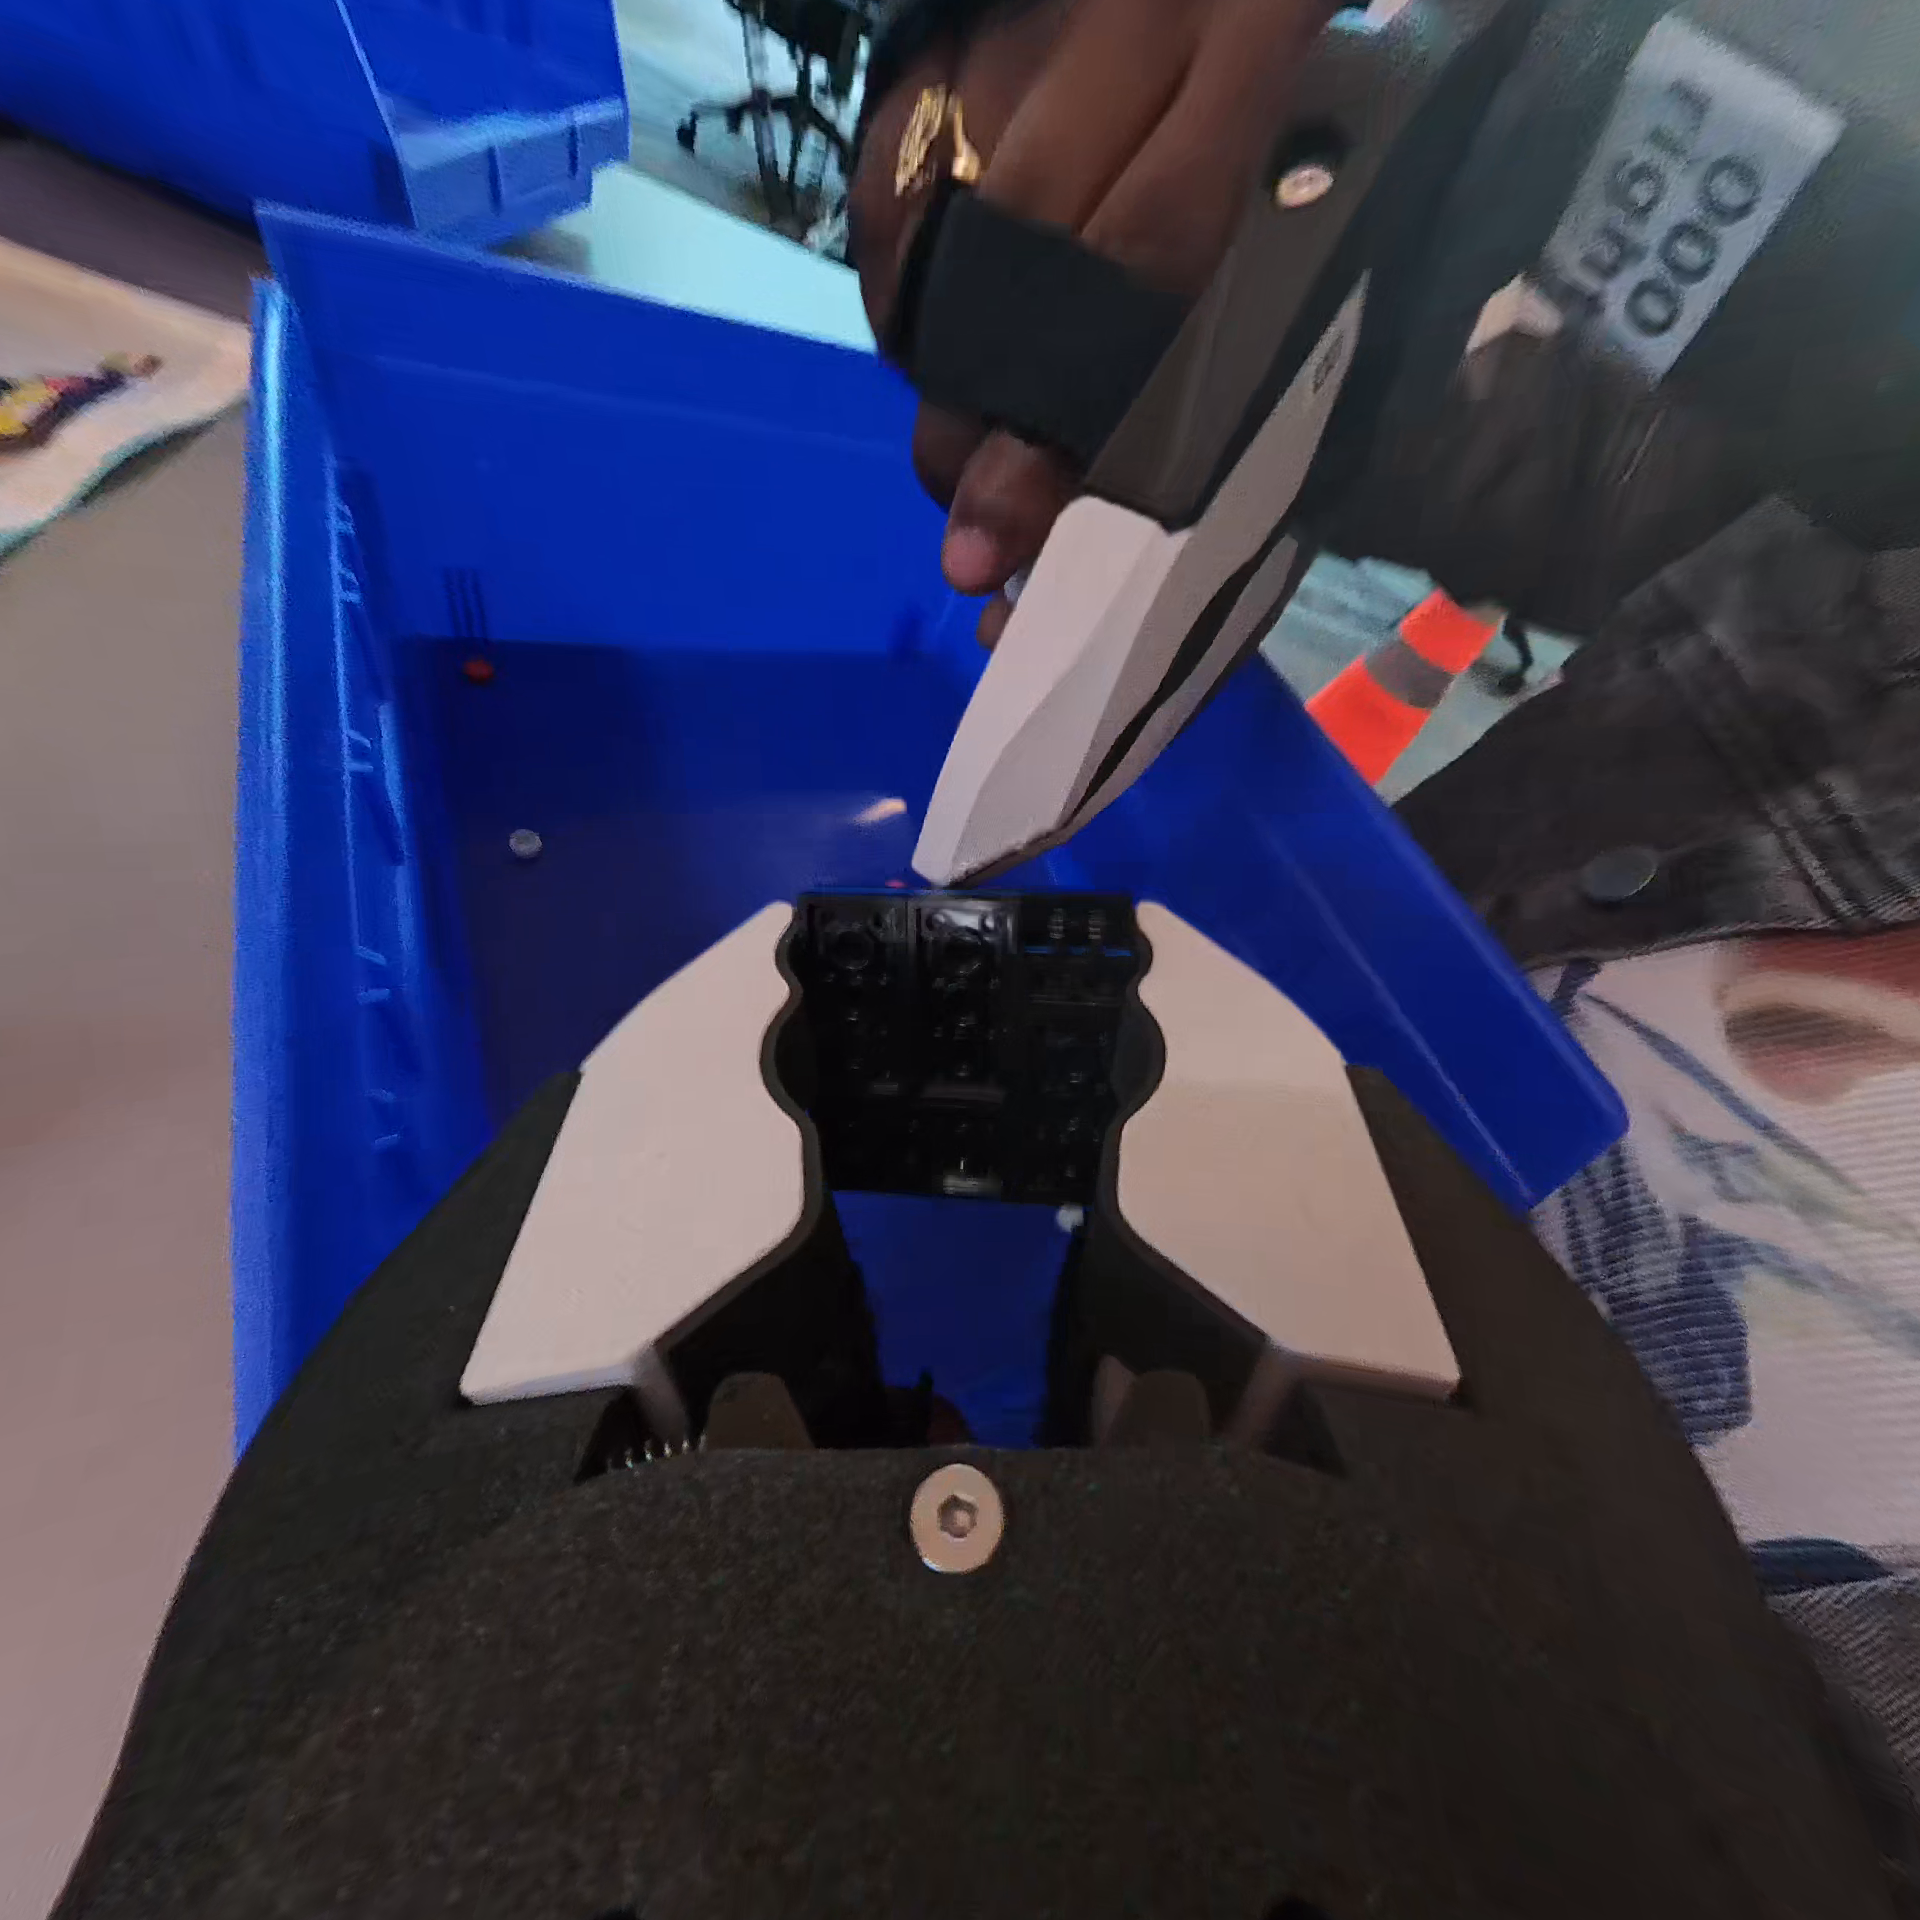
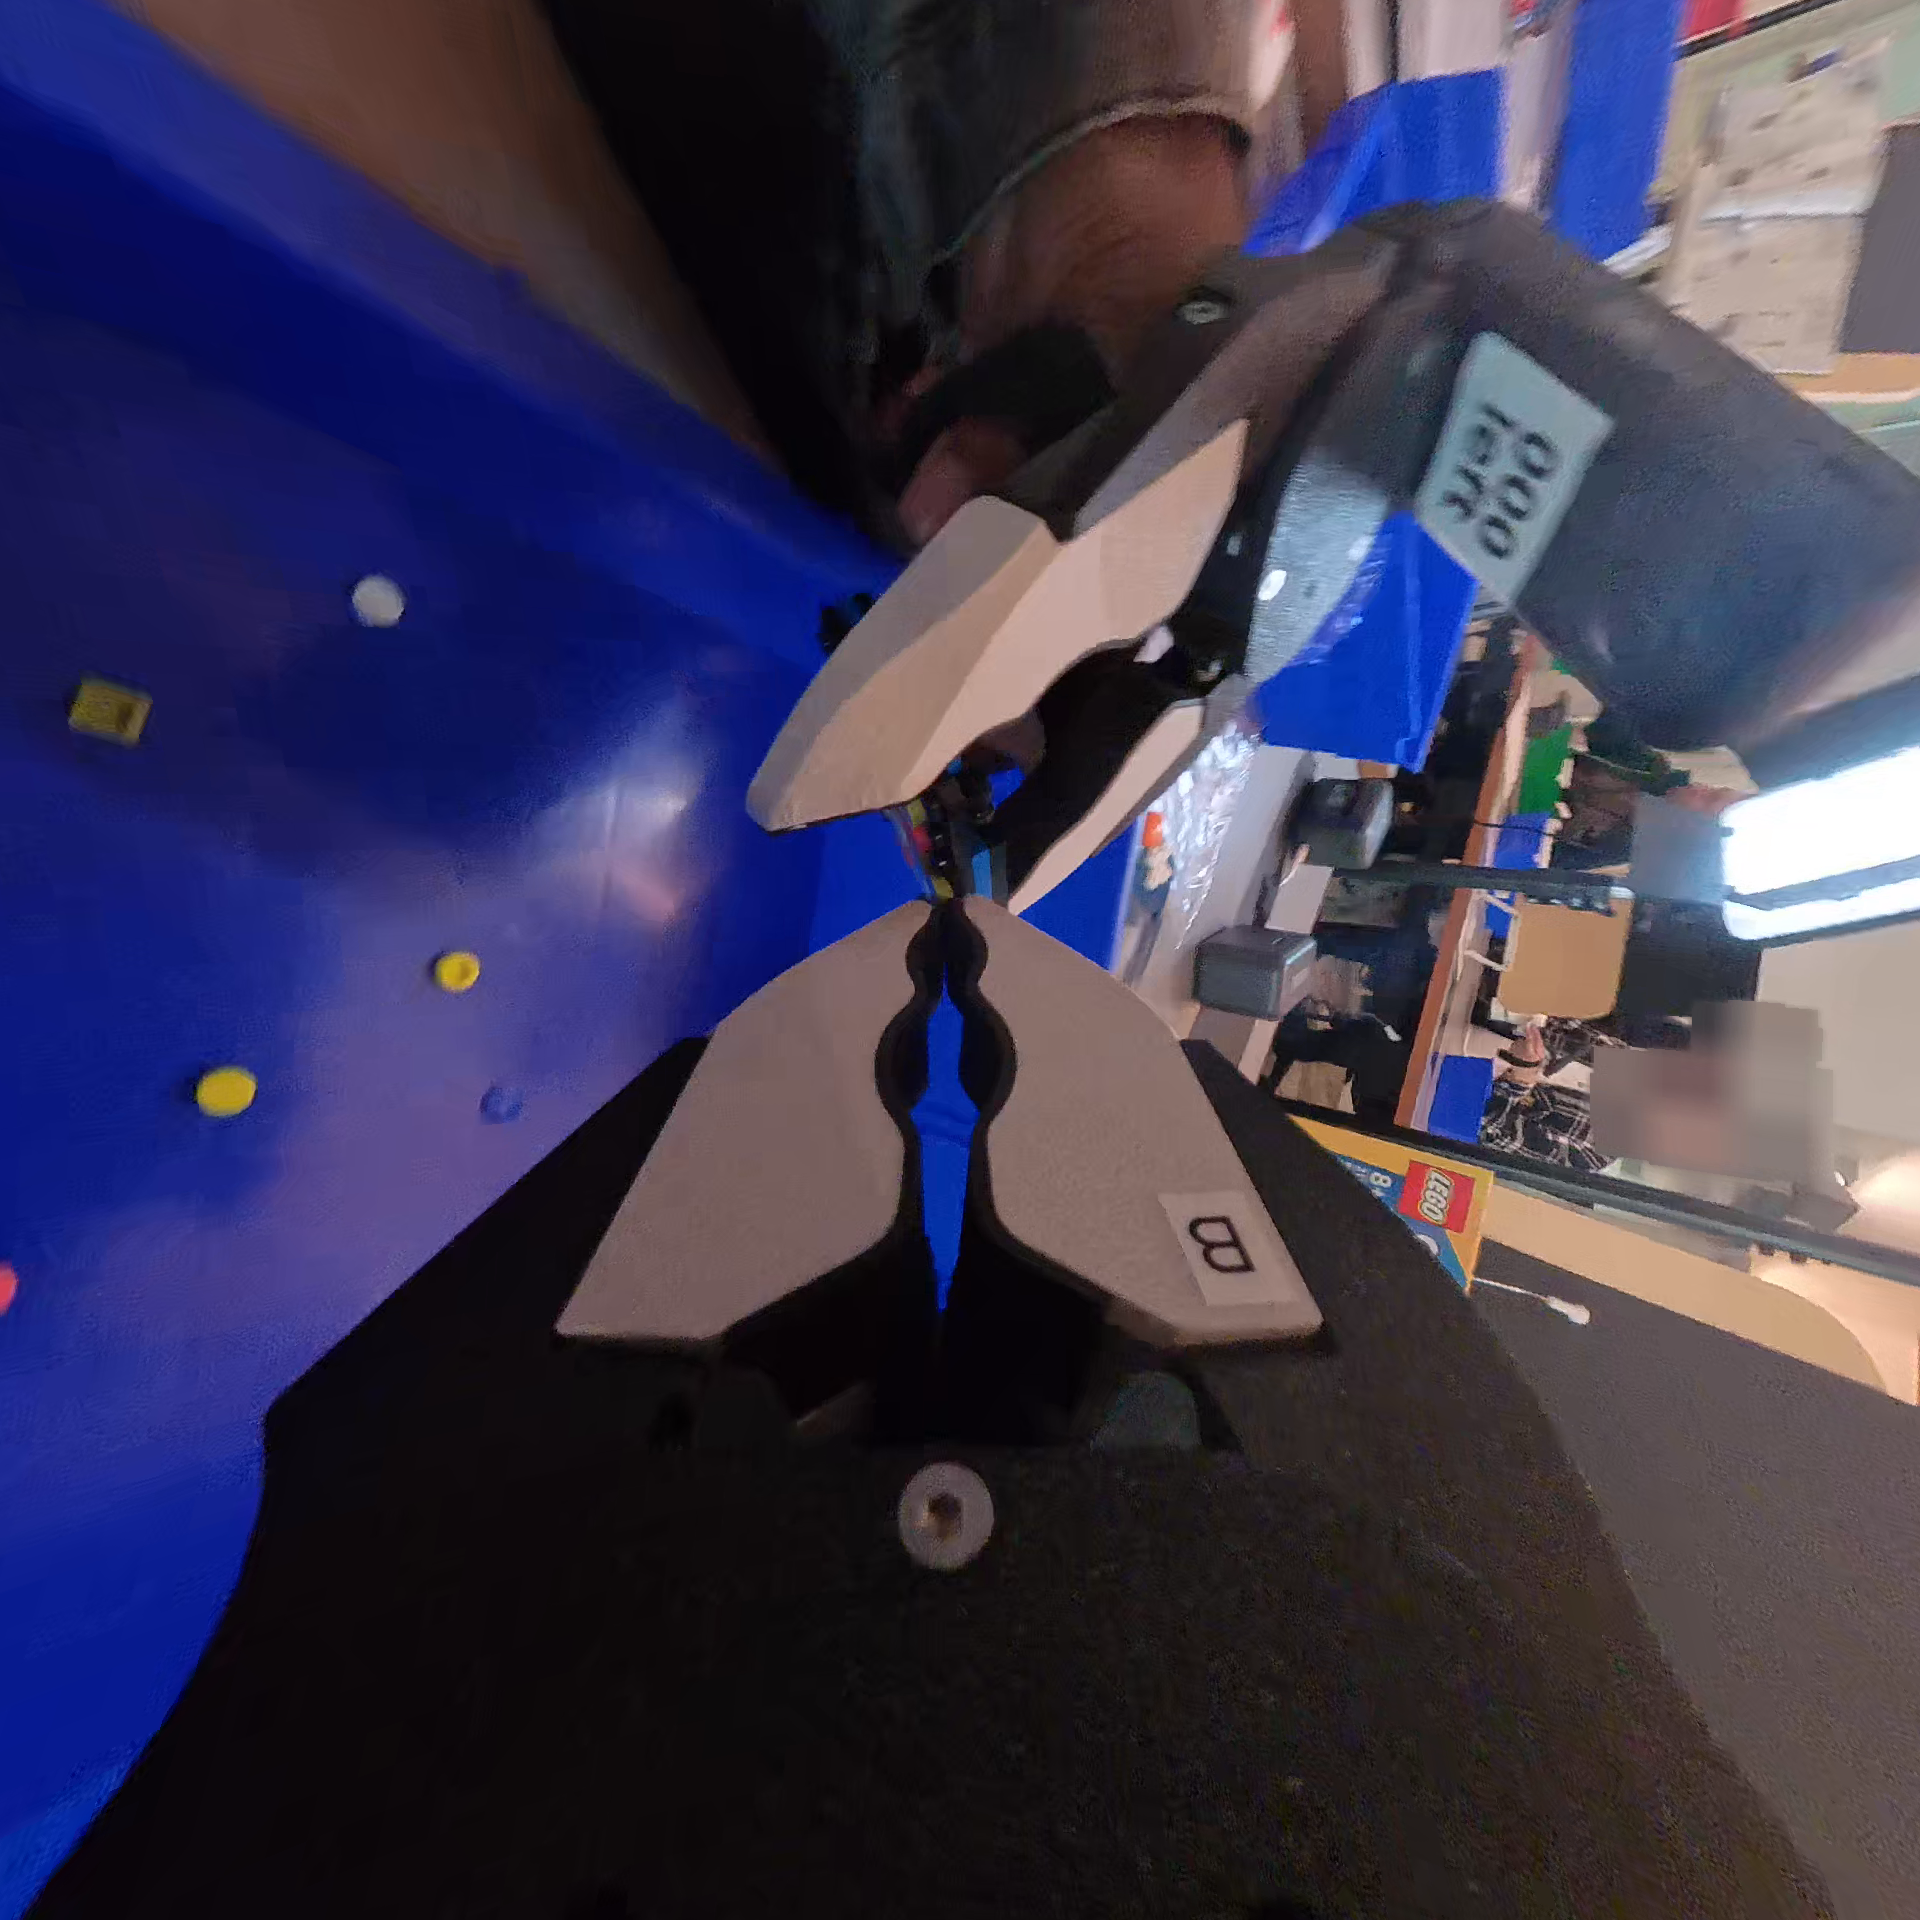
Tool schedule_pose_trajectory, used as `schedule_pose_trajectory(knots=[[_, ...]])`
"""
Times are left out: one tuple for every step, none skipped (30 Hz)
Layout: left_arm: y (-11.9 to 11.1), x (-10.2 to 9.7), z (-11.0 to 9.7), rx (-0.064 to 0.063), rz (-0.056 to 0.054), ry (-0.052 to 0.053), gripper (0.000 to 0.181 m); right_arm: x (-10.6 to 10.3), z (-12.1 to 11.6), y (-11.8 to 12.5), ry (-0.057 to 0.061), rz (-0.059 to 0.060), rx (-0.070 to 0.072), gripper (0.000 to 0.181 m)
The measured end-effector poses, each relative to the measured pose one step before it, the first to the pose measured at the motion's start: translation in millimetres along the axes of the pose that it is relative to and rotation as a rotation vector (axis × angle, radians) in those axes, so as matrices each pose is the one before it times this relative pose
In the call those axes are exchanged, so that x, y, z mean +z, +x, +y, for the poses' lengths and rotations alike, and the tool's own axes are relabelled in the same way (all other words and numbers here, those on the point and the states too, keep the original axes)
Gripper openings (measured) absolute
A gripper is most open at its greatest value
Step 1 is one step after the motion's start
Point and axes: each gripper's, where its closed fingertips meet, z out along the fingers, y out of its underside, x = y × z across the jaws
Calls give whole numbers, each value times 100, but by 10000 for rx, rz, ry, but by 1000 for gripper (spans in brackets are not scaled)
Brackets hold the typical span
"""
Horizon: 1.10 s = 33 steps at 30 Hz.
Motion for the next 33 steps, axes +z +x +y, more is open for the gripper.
schedule_pose_trajectory(knots=[[308,-990,-3693,-419,362,2245,55,306,-356,-4136,228,-2757,-350,0],[388,-1503,-4747,-496,445,1795,54,2136,-816,-3721,39,-1889,287,0],[-1490,-871,-1665,1753,-1406,-346,54,1960,611,-1348,-966,-76,-1281,0],[-1166,-270,1513,1237,-944,-1496,55,-334,1619,1364,-881,1142,-662,0],[877,157,1437,-22,491,-645,55,-1713,2065,1749,83,461,1539,0],[565,190,989,-75,256,-255,55,-2057,1008,2120,758,377,1852,0],[111,11,101,-133,27,262,55,-1532,171,2005,498,747,581,0],[423,-17,59,-228,349,207,55,-616,302,1233,-166,697,-458,0],[213,16,211,-104,171,133,55,-91,549,689,-514,513,-511,0],[394,-60,-162,69,264,399,55,46,95,384,-119,306,-18,0],[707,-153,-382,-150,510,412,55,-19,-578,-54,398,-52,318,0],[509,-116,-336,-225,427,399,55,-136,-763,330,479,208,389,0],[366,-108,-274,-109,297,407,55,-219,-649,729,355,506,262,0],[489,-113,-294,-129,300,343,55,-283,-598,728,284,488,147,0],[321,-50,-146,-274,185,164,55,-292,-816,641,422,389,208,0],[159,27,75,-167,54,16,55,-252,-1056,431,590,247,310,0],[103,66,213,45,-43,-51,55,-205,-1135,263,669,170,310,0],[61,105,449,41,-67,-231,55,-59,-819,129,505,101,271,0],[38,157,541,32,-62,-300,55,46,-345,-6,179,23,151,0],[28,165,417,22,-61,-218,55,91,-56,-100,-1,-29,17,9],[206,154,319,12,58,-167,55,107,162,-168,-127,-70,-23,12],[169,132,141,-4,38,-68,55,123,118,-373,-65,-174,-67,12],[137,120,115,5,27,-67,55,122,-44,-249,40,-56,-45,12],[103,96,163,9,22,-103,55,124,-65,-328,31,-119,-56,12],[-75,76,106,-11,-76,-50,55,129,19,-199,-64,-57,-53,12],[26,64,111,0,23,-51,55,118,63,-133,-102,-22,-88,13],[-26,35,43,-56,8,-5,55,77,-6,-169,-52,-63,-96,13],[-82,36,23,-48,-15,13,55,59,-82,-147,20,-62,-50,11],[56,23,28,-3,72,7,55,55,-53,-24,10,18,-6,11],[-18,32,25,-29,1,1,55,45,19,-42,-34,-4,-45,10],[-30,59,104,18,-30,-55,55,19,58,-46,-55,-15,-40,10],[42,82,142,59,-2,-86,55,27,34,-30,-33,-8,-32,8],[37,48,74,37,-5,-36,55,30,-20,-75,-4,-26,-10,8]])
